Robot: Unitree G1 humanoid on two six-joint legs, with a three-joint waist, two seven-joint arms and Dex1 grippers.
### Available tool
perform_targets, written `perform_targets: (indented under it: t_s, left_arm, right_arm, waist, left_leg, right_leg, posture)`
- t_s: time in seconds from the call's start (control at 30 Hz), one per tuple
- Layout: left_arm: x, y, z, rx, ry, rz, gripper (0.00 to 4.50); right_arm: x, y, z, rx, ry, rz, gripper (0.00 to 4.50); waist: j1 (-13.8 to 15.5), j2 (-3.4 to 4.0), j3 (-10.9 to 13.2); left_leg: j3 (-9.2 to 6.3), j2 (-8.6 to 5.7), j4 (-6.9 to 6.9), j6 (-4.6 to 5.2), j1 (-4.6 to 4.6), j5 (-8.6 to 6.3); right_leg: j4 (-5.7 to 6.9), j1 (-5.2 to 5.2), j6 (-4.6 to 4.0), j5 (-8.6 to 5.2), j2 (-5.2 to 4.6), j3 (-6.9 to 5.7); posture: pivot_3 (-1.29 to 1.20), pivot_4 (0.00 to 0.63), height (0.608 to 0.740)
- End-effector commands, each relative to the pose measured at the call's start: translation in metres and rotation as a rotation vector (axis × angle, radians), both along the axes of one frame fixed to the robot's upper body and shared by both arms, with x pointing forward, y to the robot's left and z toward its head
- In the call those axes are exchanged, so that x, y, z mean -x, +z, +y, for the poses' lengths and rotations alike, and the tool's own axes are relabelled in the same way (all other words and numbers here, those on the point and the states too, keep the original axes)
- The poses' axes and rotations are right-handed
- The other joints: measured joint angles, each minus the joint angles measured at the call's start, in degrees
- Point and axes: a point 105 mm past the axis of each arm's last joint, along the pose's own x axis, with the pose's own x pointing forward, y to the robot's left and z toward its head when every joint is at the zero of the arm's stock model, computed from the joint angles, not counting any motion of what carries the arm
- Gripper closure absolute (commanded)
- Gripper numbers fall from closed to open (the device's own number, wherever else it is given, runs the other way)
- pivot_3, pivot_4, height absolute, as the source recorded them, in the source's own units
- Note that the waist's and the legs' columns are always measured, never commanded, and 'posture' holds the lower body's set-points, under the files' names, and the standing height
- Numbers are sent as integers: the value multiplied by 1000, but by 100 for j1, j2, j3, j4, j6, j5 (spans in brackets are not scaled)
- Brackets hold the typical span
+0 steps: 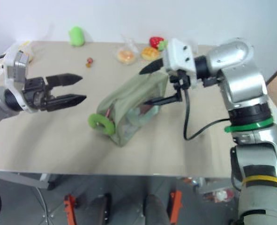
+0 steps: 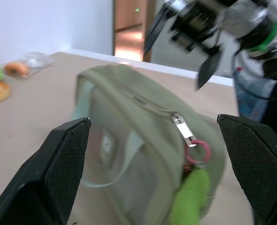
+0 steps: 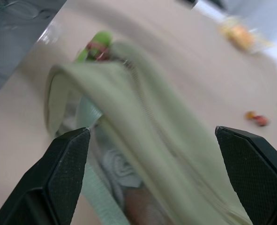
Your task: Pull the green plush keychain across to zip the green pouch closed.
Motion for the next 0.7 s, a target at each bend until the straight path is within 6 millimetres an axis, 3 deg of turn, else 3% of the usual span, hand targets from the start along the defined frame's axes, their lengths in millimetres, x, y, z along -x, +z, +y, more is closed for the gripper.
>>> perform_targets:
  t_s: [0.03,0.17,0.37,0.6,0.7]
  left_arm:
    - [9,3,-6,-5,-29,-34,0]
    - [10,-3,-6,-5,-21,-27,0]
    - [13,-8,-5,-2,-3,-22,0]
    - [9,-10,-3,15,21,-21,0]
    - [7,-13,-3,22,25,-22,0]
  right_arm:
    - [-4,0,4,57,36,-31,63]
    - [-14,-11,9,73,43,-17,63]
    - [-23,-21,6,94,44,-17,1815]
    - [-29,-22,1,124,32,-30,4461]
    - [-31,-23,0,137,22,-37,4461]
  waist:
    - [0,0,0]
    - [-13,0,0]
    - [-25,0,0]
    - [-32,0,0]
    - [-33,0,0]
  left_leg:
    - [0,-1,1,-1,0,1]
    - [0,-1,5,-5,4,3]
    - [-1,-1,8,-11,11,7]
    - [-2,0,11,-22,17,15]
    - [-1,-1,11,-29,16,19]
  right_leg:
    - [2,0,0,1,0,1]
    - [10,0,-3,3,0,2]
    - [41,-5,-8,-1,1,5]
    - [56,-7,-12,-2,4,8]
    - [57,-7,-12,-1,4,11]
  posture:
    - [0,150,740]
    - [0,150,740]
    - [0,150,740]
    - [0,150,740]
    - [0,150,740]
